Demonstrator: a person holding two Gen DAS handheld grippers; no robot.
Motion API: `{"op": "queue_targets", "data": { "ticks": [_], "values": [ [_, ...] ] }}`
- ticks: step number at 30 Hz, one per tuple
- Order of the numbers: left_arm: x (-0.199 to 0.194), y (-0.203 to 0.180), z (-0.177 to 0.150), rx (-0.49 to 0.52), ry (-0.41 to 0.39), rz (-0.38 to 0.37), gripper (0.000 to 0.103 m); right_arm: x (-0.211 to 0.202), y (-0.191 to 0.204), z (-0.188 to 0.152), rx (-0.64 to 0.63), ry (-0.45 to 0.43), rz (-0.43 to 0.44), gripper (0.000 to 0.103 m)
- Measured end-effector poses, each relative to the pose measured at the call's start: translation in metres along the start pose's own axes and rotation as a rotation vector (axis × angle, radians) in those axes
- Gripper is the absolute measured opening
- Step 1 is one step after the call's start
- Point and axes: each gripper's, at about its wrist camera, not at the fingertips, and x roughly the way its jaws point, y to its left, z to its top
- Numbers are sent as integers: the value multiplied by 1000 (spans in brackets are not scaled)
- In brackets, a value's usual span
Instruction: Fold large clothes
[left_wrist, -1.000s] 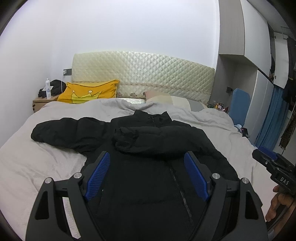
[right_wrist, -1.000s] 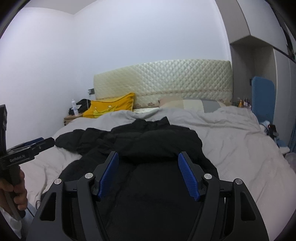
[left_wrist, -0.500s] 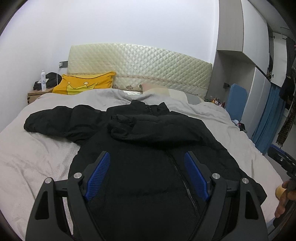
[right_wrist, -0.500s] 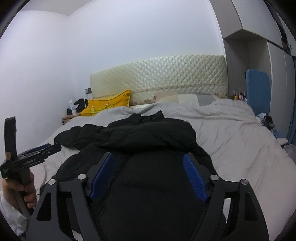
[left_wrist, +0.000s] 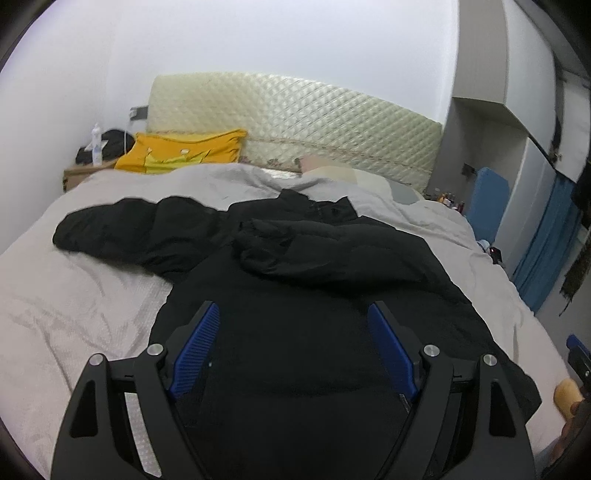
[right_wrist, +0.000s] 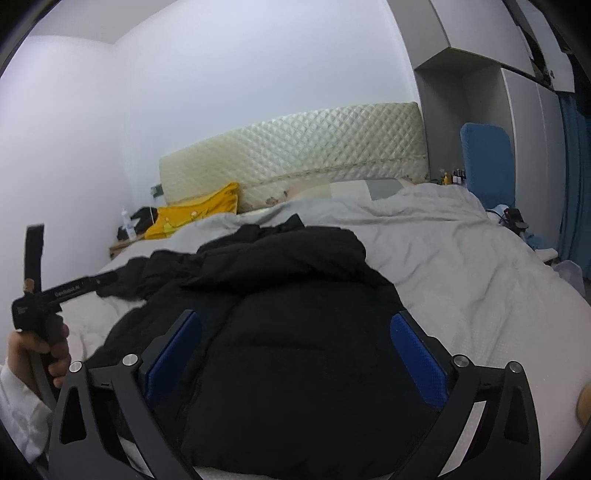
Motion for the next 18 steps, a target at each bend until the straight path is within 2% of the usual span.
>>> {"op": "queue_targets", "data": {
  "ticks": [7,9,13,16,18],
  "values": [
    [13,36,19,-101,68,10,85,0,0,-1,-36,-33,-4,103],
    [18,54,29,-161,107,-34,86,3,2,-1,-56,-34,-13,103],
    [19,92,56,-195,99,18,88,7,2,-3,-61,-42,-3,103],
    [21,120,74,-202,96,50,98,12,0,-6,-40,-39,6,103],
    [24,138,81,-209,118,30,100,16,1,-9,-30,-27,8,103]
  ]
}}
